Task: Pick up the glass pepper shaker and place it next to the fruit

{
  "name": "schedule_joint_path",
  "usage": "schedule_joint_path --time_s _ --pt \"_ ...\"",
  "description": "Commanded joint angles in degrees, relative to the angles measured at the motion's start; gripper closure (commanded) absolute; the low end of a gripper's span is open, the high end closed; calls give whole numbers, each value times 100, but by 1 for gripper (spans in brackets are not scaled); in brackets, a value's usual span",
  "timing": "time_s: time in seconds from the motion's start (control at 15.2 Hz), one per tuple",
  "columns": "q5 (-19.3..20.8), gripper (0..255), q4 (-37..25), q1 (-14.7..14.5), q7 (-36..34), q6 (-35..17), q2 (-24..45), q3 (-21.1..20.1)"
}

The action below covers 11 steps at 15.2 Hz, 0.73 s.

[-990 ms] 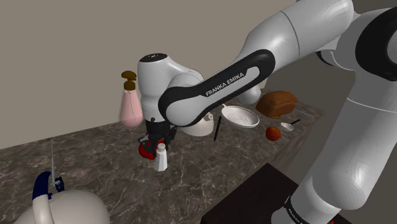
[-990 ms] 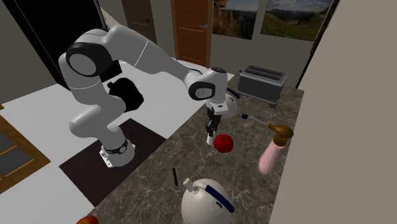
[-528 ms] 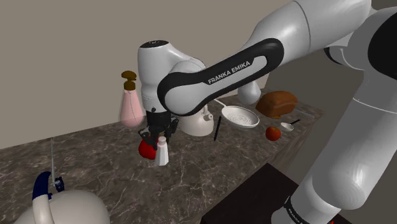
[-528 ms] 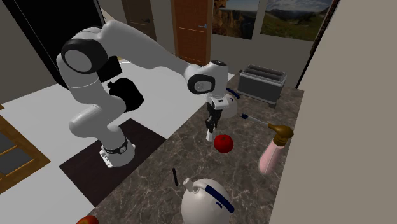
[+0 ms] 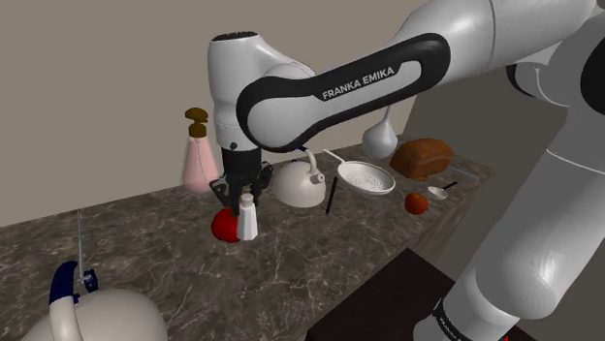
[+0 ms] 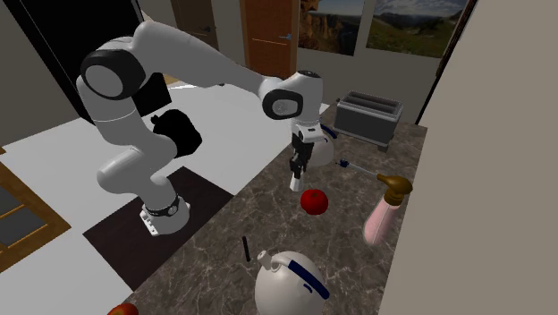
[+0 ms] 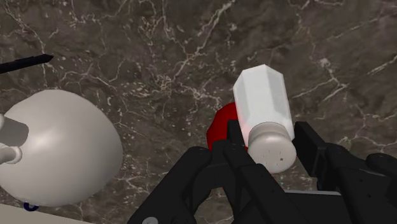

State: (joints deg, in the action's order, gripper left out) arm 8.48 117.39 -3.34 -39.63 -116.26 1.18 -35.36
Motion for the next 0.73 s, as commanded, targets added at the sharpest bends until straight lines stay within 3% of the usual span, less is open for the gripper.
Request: schedule_joint_path --time_s 0.0,0.66 --pt "-47 255 -108 5 48 151 -55 2" --pt "-217 255 -674 20 232 879 -273 19"
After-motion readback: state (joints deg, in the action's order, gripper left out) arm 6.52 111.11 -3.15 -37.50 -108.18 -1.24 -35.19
